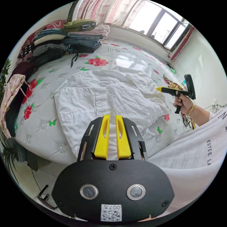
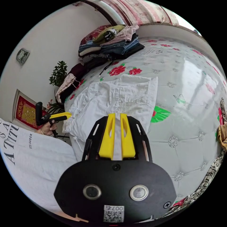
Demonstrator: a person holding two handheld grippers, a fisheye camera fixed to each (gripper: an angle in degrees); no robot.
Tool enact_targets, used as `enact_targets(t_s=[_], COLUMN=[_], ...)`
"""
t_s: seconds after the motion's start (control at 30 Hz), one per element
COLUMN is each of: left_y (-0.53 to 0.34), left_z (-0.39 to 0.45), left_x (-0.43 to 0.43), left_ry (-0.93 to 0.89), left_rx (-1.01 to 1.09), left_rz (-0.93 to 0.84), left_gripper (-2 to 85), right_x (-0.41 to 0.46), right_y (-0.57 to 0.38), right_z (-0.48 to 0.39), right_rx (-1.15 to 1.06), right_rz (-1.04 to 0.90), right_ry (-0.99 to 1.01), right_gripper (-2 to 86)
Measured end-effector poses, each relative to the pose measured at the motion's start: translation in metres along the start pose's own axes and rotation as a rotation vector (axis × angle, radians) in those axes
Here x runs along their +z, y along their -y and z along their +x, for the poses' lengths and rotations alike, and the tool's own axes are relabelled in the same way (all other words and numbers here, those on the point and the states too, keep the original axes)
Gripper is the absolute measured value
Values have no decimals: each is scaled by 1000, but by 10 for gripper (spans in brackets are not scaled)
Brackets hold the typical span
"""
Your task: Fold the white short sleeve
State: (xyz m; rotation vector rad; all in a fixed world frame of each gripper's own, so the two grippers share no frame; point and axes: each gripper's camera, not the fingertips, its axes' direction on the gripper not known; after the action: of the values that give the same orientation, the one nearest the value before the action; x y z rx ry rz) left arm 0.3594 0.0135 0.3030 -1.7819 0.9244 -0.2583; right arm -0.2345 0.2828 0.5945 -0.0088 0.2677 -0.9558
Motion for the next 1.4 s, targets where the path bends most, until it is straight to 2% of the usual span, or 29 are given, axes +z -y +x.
enact_targets(t_s=[0.17, 0.3, 0.4, 0.47, 0.6, 0.8, 0.87, 0.93, 1.0, 1.03, 1.13, 1.3, 1.4], left_y=[14, 34, 36, 35, 40, 36, 37, 34, 29, 28, 30, 36, 37], left_z=[34, 65, 74, 70, 63, 73, 73, 67, 58, 55, 48, 28, 9], left_x=[-17, 33, 97, 96, 93, 35, 42, 78, 97, 89, 79, 11, -9], left_ry=[-75, -151, -77, -74, -78, -100, -93, -47, -11, -52, -50, -73, -46], left_rx=[82, 193, 212, 201, 135, 160, 164, 136, 88, 90, 71, 38, 27], left_rz=[82, -37, -262, -185, -229, -11, -40, -219, -315, -246, -236, 38, 74], left_gripper=[43, 49, 56, 49, 57, 45, 43, 39, 34, 16, 3, -8, -8], right_x=[-53, -53, -46, -41, -20, -23, -24, -30, -46, -50, -66, -61, -60], right_y=[-66, -102, -98, -90, -65, -29, -16, 0, 33, 42, 97, 190, 233], right_z=[63, 100, 101, 103, 100, 70, 62, 52, 16, 3, -71, -188, -247], right_rx=[183, 340, 343, 352, 314, 240, 238, 250, 193, 159, -44, -313, -412], right_rz=[58, 73, 79, 73, -49, -115, -127, -130, -111, -109, -121, -230, -225], right_ry=[-24, 45, 66, 93, 97, 25, 20, 23, -24, -38, -124, -240, -224], right_gripper=[53, 76, 84, 85, 78, 40, 26, 13, 5, 3, 1, -1, -1])
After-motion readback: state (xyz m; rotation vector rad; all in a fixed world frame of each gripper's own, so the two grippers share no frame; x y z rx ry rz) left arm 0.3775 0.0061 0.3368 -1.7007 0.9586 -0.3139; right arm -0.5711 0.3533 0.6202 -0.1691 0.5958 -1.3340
